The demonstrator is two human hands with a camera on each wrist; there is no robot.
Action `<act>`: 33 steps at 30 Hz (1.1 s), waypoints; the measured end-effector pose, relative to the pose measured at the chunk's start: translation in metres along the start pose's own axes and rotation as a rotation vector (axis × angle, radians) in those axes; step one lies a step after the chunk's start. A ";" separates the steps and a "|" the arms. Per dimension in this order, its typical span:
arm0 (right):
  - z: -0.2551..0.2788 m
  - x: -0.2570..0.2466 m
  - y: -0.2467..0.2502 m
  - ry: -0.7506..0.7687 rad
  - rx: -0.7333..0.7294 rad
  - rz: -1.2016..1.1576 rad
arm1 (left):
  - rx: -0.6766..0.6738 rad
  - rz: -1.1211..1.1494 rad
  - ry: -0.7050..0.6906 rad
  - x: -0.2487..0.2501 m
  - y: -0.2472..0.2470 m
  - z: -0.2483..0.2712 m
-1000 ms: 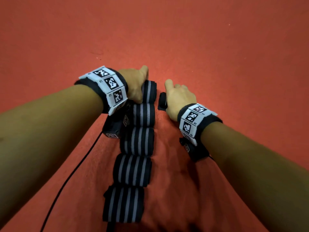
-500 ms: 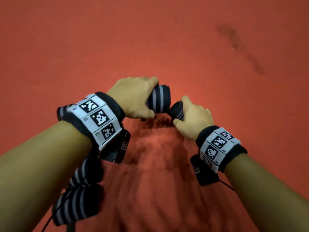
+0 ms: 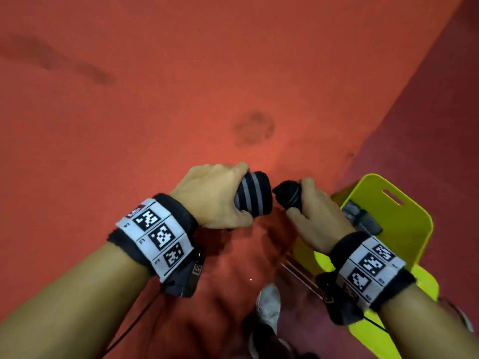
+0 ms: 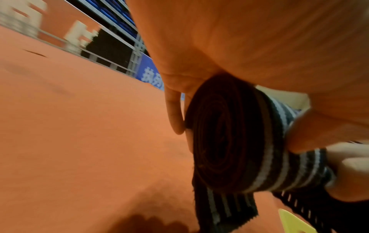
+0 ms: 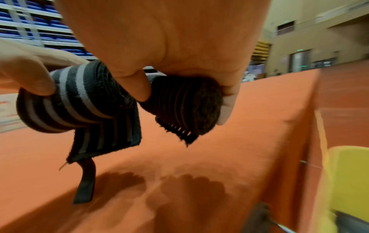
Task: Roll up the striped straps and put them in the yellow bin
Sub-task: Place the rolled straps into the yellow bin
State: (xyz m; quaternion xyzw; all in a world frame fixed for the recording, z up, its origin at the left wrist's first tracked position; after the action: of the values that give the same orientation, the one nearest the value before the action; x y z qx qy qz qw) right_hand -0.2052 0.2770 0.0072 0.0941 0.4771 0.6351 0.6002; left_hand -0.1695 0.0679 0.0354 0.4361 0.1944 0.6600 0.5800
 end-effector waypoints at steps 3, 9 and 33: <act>0.030 0.090 0.011 -0.158 0.055 -0.088 | -0.068 -0.042 -0.127 0.076 -0.001 -0.061; 0.071 0.210 0.004 -0.420 0.108 -0.254 | -0.247 -0.142 -0.329 0.188 -0.038 -0.153; -0.072 0.370 -0.117 -0.743 -0.386 -0.155 | -0.649 -0.585 0.012 0.222 -0.245 -0.360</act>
State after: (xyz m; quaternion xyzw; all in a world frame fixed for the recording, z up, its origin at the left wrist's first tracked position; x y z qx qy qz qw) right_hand -0.2734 0.5361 -0.2822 0.1664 0.1064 0.5887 0.7838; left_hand -0.3001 0.4270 -0.2689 0.1539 0.0960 0.4972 0.8484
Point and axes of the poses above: each hand's wrist, its own z-axis away from the middle knuckle, its own y-axis out of the back of the hand, x = y × z, the point moved 1 cm from there along -z, towards the middle knuckle, and after that the axes turned 15 degrees about -x, right-handed, at the moved point
